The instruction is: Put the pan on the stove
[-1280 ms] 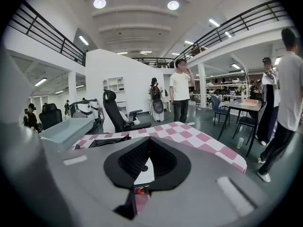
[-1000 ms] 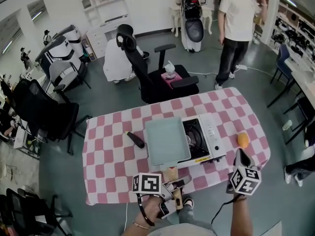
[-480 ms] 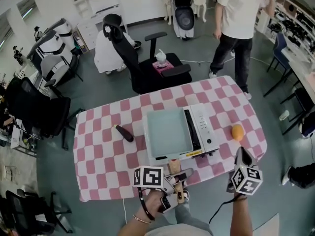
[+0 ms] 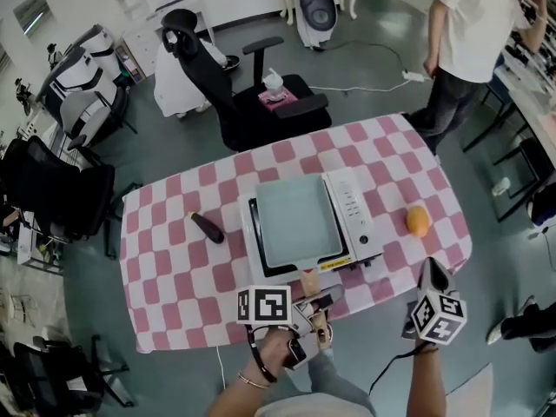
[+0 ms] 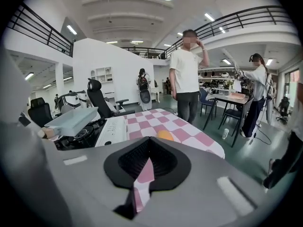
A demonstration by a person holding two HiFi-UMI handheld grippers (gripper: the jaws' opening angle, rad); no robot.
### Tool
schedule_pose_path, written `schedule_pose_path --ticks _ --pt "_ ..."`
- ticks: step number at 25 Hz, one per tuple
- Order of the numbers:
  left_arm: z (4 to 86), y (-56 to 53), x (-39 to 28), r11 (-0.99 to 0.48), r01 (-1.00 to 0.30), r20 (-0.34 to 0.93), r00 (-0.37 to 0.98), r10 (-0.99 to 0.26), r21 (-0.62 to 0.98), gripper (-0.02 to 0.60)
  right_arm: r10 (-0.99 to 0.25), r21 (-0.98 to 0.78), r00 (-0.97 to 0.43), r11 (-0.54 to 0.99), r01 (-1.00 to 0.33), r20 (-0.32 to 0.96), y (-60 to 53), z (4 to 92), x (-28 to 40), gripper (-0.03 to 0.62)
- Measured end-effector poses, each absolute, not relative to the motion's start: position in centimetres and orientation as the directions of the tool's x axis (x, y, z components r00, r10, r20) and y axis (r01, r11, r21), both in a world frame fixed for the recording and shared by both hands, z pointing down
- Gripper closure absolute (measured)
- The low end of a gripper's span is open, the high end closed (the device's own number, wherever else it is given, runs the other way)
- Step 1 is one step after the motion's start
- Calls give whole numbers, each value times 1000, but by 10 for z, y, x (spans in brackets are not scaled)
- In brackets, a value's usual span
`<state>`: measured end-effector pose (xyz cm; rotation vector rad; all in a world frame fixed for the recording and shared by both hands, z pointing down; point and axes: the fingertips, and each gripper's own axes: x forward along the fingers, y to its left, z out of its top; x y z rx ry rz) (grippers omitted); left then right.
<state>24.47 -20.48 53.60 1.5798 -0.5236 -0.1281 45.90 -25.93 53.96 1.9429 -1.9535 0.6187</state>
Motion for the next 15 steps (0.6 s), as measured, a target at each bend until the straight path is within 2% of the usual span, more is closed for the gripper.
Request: schedule_pose_path --ticks 15 --pt "548 -212 246 14 -260 241 873 -423 966 552 -835 -88 -41 -9 -996 549 -260 561 452 585"
